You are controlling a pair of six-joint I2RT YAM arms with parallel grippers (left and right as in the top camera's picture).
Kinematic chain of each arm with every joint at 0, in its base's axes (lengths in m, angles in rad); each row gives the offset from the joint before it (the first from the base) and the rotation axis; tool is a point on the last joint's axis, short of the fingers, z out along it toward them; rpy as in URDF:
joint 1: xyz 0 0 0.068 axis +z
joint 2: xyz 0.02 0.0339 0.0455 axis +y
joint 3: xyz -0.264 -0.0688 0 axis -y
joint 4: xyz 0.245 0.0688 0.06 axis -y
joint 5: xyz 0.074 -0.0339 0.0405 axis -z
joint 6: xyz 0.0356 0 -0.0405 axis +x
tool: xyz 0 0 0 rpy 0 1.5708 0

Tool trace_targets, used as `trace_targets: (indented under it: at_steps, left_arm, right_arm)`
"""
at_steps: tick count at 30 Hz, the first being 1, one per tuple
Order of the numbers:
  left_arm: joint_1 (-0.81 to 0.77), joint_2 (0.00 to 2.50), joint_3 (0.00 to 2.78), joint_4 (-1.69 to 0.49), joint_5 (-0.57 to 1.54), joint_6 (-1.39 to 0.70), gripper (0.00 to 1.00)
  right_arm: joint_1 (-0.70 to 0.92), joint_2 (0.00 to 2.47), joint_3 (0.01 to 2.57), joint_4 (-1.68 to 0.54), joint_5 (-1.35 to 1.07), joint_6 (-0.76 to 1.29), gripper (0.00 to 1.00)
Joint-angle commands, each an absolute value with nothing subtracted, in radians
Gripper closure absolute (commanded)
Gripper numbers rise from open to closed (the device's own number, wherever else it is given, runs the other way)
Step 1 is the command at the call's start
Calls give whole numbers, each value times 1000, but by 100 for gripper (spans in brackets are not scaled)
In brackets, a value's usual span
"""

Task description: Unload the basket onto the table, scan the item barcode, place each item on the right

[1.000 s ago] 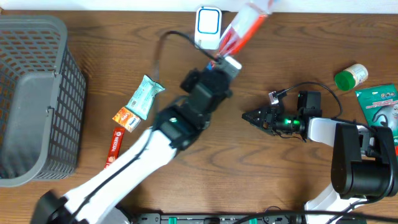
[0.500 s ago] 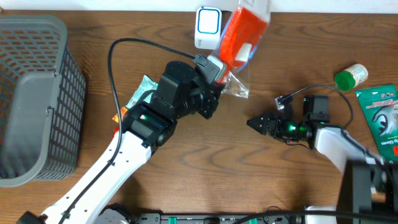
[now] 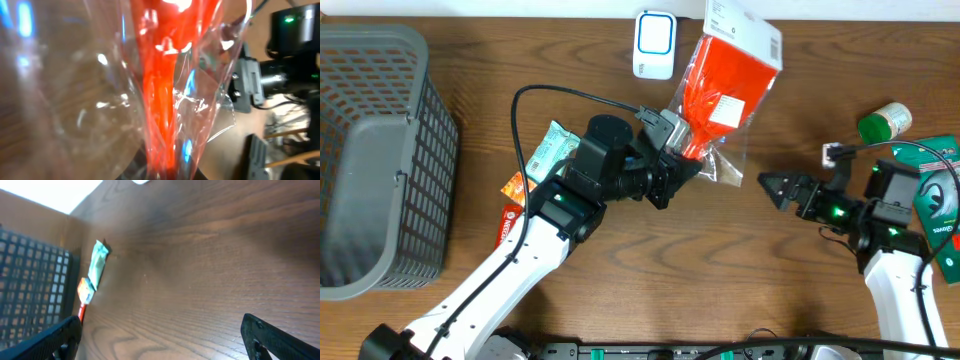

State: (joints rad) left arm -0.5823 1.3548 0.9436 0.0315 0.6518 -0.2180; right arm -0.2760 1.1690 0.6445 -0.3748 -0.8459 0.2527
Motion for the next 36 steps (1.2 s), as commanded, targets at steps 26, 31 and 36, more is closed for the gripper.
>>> trace_targets:
  at_steps: [26,31,36]
  left_arm:
    - [-590,1353,870,119,778,-328,93]
    - [-591,1353,870,131,778,-328,93]
    - [-590,1353,870,130,778,-331,93]
  right_arm:
    - [-281,1230,641,347,-1186,710,1]
    - [-206,1273,641,512,-1187,805,1]
    - [-141,1280,641,618,-1150,831,1]
